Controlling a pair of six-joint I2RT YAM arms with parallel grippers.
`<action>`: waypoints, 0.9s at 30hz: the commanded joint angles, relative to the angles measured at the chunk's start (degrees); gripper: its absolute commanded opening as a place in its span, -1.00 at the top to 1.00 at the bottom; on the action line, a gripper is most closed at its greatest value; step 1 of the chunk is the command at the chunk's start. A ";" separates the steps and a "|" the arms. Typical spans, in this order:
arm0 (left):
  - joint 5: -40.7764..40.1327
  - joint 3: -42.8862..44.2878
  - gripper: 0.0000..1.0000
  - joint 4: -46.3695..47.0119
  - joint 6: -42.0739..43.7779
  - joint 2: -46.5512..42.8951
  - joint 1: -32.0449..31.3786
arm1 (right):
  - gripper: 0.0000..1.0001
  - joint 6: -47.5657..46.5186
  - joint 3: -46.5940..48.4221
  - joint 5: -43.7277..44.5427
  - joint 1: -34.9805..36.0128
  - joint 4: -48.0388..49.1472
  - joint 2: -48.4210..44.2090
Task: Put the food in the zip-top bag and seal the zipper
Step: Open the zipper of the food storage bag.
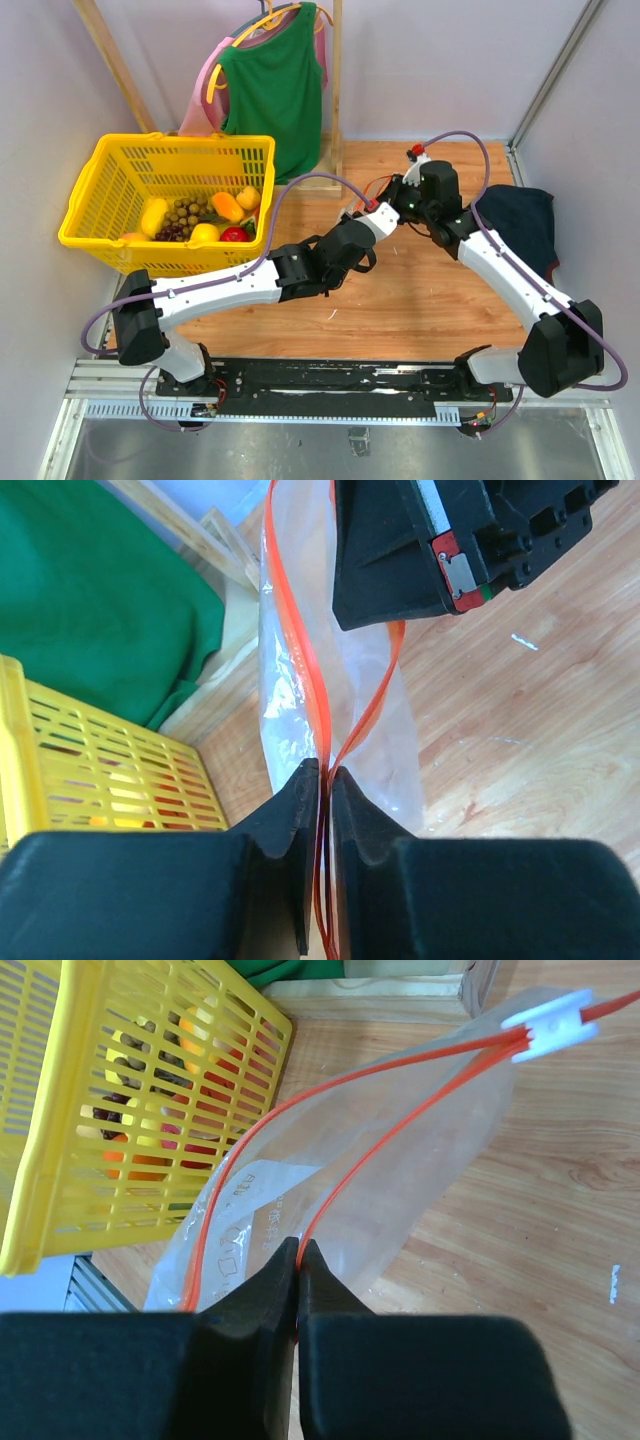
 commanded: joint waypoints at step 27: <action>10.90 3.07 -0.87 3.81 -31.50 -3.15 4.62 | 0.99 -17.48 -5.44 15.25 7.38 -0.77 -13.51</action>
